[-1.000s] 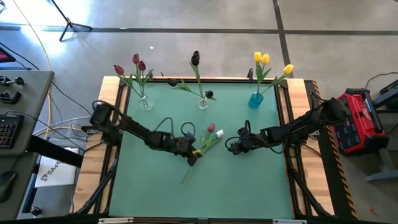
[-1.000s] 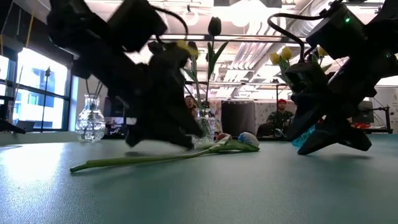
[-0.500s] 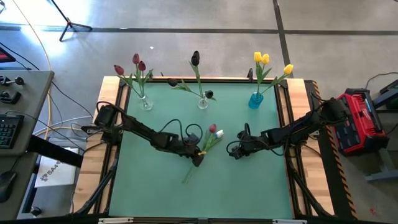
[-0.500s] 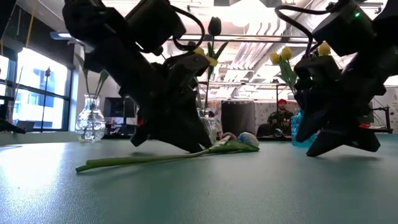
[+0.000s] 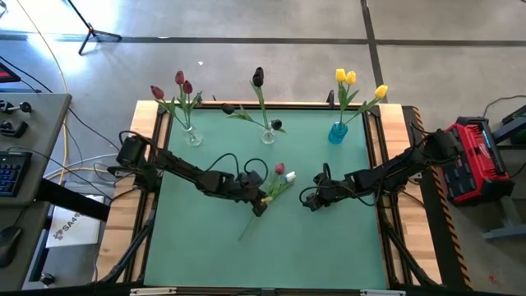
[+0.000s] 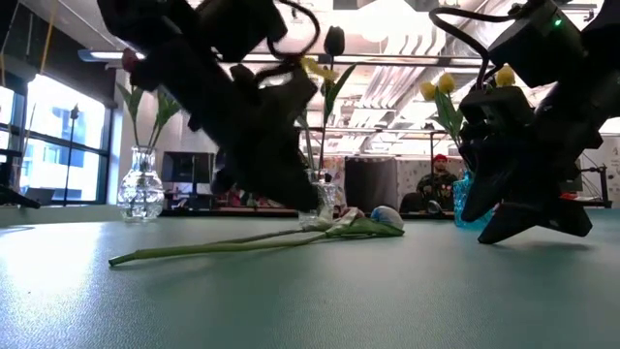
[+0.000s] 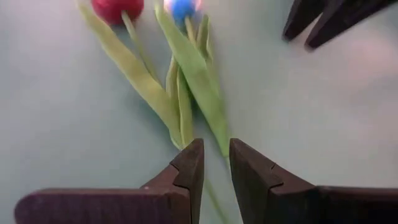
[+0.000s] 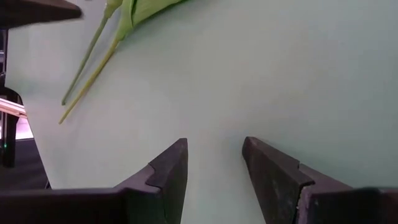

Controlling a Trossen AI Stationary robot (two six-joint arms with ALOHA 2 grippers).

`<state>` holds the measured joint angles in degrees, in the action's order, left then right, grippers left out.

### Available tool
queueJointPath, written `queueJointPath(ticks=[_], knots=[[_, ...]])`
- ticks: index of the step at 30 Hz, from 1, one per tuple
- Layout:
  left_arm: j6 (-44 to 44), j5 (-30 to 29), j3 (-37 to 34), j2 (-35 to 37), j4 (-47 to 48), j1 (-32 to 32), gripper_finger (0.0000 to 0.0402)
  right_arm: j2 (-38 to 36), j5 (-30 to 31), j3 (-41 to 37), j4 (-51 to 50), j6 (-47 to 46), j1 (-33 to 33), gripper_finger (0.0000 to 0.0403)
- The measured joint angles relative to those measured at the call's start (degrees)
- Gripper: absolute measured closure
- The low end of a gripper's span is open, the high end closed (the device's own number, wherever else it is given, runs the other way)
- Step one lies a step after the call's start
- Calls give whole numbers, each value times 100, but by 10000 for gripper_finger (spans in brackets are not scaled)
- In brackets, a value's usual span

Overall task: Sort flowers into vase by color
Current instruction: Put the red tulip into the left transparent vase

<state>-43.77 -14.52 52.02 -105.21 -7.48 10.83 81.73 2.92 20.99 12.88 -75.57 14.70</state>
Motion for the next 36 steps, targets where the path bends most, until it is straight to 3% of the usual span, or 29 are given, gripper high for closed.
queueJointPath(ticks=[14,17,24,36], knots=[[-628,2,32,-574,365,11,295,2,19,-7,31,-78,-1,247],[-596,4,32,-612,387,17,312,2,42,-7,28,-90,0,247],[-685,-12,-1,-606,319,20,393,2,90,-7,26,-48,0,247],[-745,-325,-30,465,682,-11,400,2,467,-4,-26,138,4,247]])
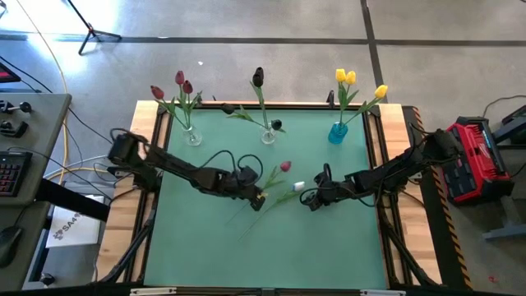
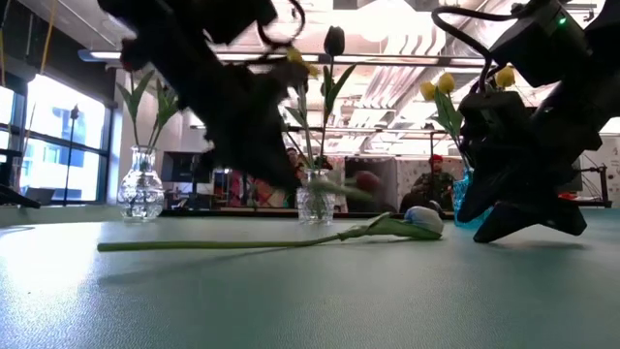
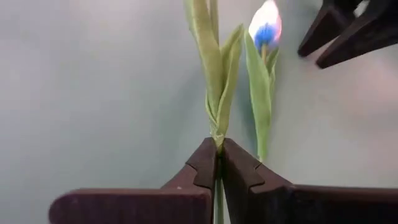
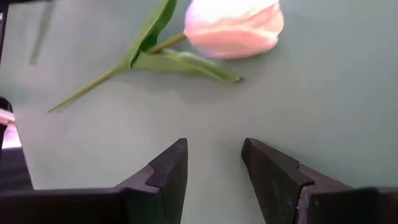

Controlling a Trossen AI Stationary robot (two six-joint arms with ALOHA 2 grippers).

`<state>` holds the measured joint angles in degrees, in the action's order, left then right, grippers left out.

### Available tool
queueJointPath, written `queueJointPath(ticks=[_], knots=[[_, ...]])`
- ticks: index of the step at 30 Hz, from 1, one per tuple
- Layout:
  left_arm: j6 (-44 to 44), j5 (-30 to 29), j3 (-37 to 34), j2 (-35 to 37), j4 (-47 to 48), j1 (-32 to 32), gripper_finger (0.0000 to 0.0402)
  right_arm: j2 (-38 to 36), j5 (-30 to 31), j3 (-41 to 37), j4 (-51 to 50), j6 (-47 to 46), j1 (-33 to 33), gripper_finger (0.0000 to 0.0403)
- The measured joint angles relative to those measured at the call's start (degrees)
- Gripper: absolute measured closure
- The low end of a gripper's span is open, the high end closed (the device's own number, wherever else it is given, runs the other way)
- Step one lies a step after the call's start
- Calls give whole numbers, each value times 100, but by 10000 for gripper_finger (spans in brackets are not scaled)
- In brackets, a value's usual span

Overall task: Sort flowers into vase by color
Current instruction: Put the red tulip into the left transparent vase

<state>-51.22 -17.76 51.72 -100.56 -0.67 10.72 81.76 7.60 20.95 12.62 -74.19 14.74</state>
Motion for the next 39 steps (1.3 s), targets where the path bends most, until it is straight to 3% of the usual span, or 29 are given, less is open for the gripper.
queueJointPath(ticks=[5,11,15,20,24,29,39], knots=[[486,-620,1,876,404,58,401,0,146,-2,-9,-39,-4,247],[2202,-1786,11,1918,582,288,401,0,311,0,-56,-5,-4,247],[3099,-2411,11,2490,384,418,401,0,456,0,-91,112,-4,247],[4150,-2713,10,3120,-135,377,401,2,847,-2,-151,137,-4,247],[5037,-2673,-364,3637,-1394,205,401,7,1150,-7,-167,347,-9,247],[5716,-2149,-1378,4271,-3261,-208,401,7,1205,-7,-170,409,-11,247],[7218,-1858,-2845,5509,-5152,-1295,401,7,1300,-7,-223,224,79,247]])
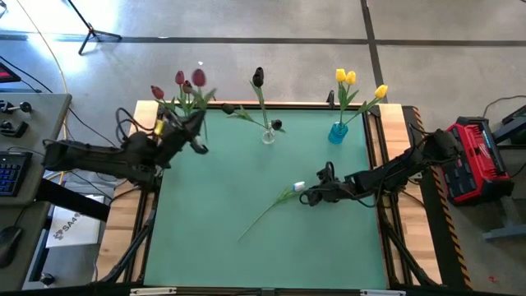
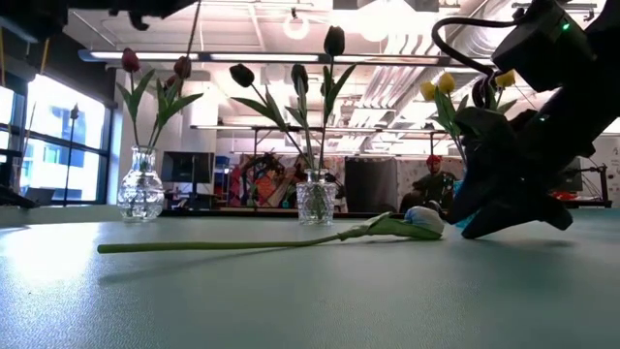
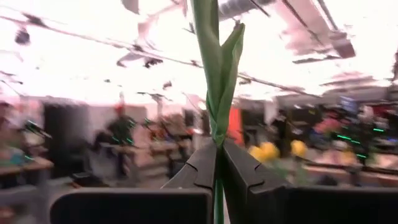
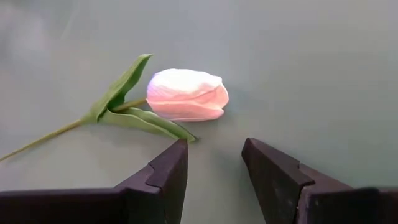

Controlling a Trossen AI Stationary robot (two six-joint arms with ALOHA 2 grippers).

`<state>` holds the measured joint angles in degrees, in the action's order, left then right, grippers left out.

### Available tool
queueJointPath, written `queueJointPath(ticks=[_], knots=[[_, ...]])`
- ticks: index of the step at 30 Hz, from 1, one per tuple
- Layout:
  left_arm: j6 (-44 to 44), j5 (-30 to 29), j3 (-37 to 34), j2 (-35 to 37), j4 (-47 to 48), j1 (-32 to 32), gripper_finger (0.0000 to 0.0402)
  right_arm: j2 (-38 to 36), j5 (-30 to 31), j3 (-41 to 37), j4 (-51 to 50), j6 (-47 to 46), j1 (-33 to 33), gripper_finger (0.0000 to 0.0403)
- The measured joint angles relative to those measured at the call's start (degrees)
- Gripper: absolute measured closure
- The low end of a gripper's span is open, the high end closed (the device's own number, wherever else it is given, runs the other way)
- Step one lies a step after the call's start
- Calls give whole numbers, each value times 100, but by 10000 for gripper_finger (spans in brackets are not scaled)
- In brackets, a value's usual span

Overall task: Sort flowers into vase by color
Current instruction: Put the red tulip into the left transparent vase

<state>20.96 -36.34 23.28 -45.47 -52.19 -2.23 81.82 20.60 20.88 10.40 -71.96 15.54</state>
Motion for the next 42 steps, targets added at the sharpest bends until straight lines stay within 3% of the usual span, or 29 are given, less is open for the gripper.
queueJointPath(ticks=[8,19,35,42], knots=[[230,2,-710,398,-369,-1117,401,-7,99,9,-178,146,26,247],[189,140,-1407,745,-513,-2082,401,-11,-8,11,-206,148,23,247],[-148,1075,-1598,782,-733,-3150,401,-7,68,10,-228,-44,23,247],[-657,1062,-1881,776,-761,-3348,401,-7,64,9,-221,41,23,247]])
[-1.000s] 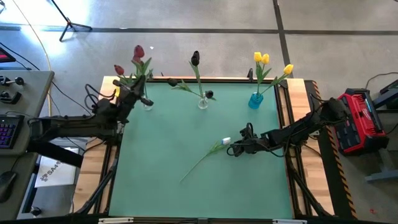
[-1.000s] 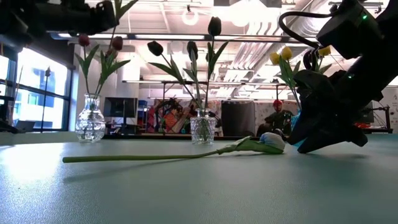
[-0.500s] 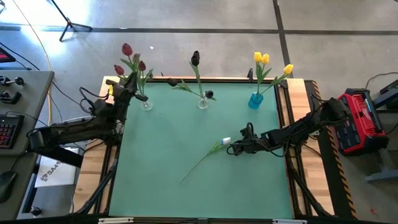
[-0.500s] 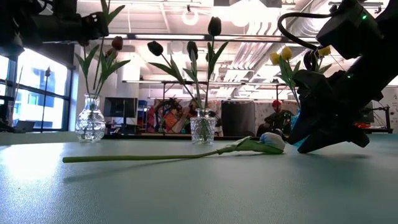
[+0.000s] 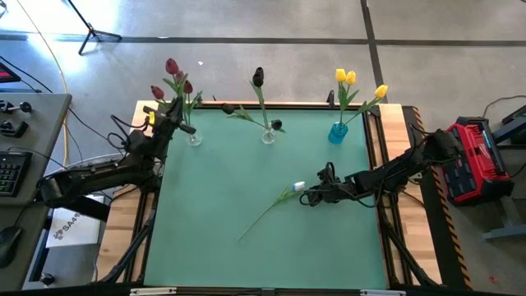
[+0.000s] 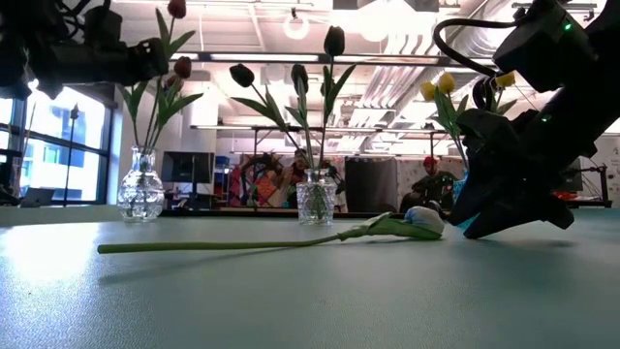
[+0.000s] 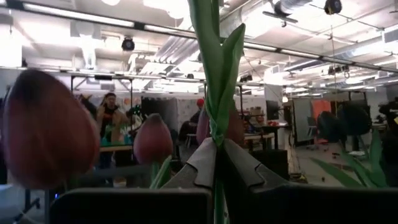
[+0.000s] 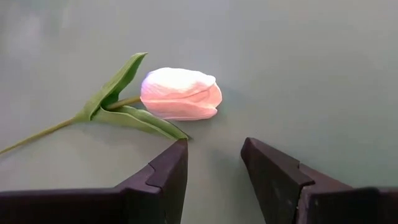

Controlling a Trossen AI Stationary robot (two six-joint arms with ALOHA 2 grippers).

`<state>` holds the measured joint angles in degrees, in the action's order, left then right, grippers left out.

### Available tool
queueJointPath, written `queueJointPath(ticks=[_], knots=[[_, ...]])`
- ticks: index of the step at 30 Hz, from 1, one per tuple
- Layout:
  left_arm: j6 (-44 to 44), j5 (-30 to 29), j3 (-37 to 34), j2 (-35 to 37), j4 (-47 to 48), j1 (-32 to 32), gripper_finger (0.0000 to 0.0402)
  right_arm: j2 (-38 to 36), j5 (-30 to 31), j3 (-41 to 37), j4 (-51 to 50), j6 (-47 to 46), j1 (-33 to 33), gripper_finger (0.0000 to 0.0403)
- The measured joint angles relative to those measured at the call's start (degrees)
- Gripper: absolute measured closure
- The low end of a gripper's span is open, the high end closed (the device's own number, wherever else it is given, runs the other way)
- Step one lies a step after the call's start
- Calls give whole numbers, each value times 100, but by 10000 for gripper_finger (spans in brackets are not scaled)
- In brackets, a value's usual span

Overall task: Sort flowers into vase by color
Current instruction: Put the red tulip into the left transparent vase

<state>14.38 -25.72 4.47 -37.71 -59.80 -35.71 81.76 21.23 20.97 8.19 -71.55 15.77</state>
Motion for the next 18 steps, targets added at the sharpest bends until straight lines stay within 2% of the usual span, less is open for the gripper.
queueJointPath(ticks=[7,18], knots=[[-307,-484,0,1,5,-32,378,0,0,-2,13,39,0,247],[-775,-539,0,25,41,-28,311,0,-115,-2,18,59,-2,247]])
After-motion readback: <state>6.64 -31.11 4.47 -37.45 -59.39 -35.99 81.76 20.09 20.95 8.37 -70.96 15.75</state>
